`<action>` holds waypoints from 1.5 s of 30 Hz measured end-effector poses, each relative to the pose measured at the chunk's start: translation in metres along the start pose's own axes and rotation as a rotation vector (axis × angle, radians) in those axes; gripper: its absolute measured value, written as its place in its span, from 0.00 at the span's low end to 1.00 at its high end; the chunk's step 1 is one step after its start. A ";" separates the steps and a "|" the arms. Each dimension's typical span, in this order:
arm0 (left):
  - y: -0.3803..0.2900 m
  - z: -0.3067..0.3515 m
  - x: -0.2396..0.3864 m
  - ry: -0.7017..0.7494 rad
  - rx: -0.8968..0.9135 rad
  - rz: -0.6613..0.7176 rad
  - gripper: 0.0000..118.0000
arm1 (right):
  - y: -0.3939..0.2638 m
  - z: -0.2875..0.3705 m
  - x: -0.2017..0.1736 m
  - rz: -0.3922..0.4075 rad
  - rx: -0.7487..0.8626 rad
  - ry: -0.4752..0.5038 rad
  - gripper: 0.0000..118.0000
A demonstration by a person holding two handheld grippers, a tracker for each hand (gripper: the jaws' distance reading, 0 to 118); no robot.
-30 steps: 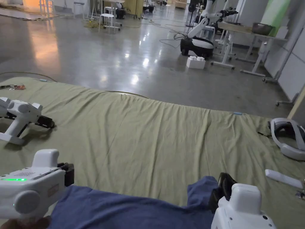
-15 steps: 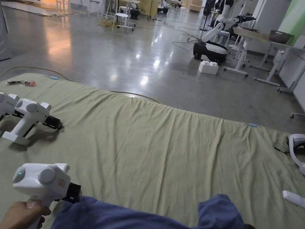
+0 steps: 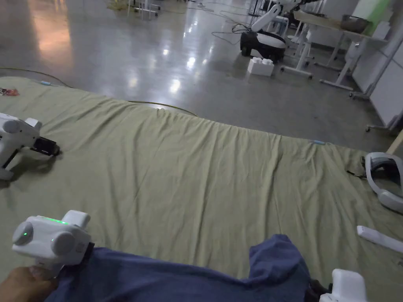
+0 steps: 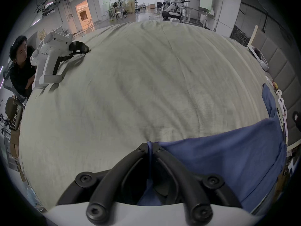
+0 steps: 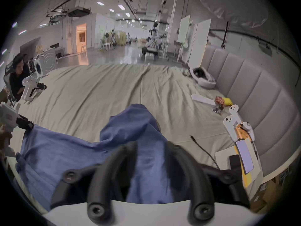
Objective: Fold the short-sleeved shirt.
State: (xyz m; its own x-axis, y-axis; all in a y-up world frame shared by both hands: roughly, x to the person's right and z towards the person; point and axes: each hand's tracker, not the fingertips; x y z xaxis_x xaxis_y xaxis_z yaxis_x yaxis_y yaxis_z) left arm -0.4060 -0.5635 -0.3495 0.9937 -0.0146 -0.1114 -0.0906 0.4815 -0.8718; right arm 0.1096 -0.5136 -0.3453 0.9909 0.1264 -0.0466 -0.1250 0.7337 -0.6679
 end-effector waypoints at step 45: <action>-0.122 0.160 -0.043 -0.121 0.324 0.078 0.05 | -0.056 0.117 0.074 0.063 -0.134 0.155 0.03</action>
State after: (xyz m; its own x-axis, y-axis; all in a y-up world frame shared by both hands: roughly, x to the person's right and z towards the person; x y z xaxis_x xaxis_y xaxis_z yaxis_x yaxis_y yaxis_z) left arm -0.4268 -0.4813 -0.1622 0.9870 0.1279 -0.0971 -0.1599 0.7302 -0.6642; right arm 0.1843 -0.4673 -0.2246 0.9786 0.0574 -0.1978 -0.1891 0.6313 -0.7522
